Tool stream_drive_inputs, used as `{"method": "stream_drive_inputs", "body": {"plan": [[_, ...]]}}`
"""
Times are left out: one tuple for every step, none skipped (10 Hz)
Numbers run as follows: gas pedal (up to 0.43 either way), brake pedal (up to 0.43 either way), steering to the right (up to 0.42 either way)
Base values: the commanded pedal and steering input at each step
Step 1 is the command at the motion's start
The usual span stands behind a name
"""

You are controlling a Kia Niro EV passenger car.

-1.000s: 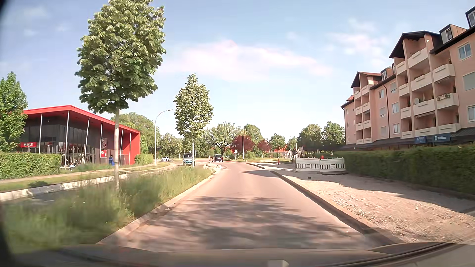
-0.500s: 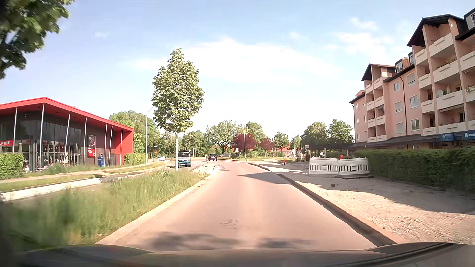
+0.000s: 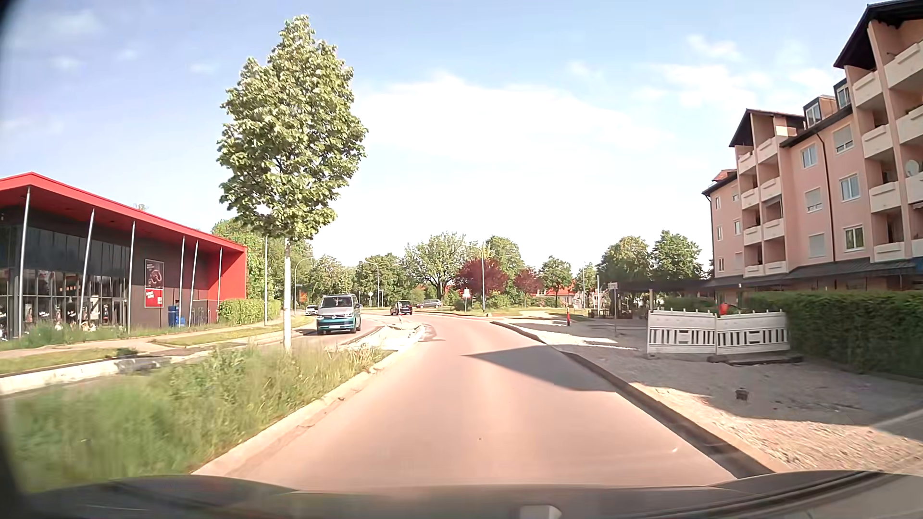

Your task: Follow the waypoints while adhering to traffic rules and regulations

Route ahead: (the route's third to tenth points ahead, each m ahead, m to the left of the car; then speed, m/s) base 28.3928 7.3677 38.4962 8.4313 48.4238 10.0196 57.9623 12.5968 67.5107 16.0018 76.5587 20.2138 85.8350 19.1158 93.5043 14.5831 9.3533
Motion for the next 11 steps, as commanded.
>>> {"method": "stream_drive_inputs", "body": {"plan": [[0.087, 0.0, -0.014], [0.087, 0.0, -0.014], [0.087, 0.0, -0.014], [0.087, 0.0, -0.013], [0.087, 0.0, -0.012], [0.087, 0.0, -0.011], [0.087, 0.0, -0.011], [0.087, 0.0, -0.011], [0.087, 0.0, -0.011], [0.087, 0.0, -0.011], [0.087, 0.0, -0.011]]}}
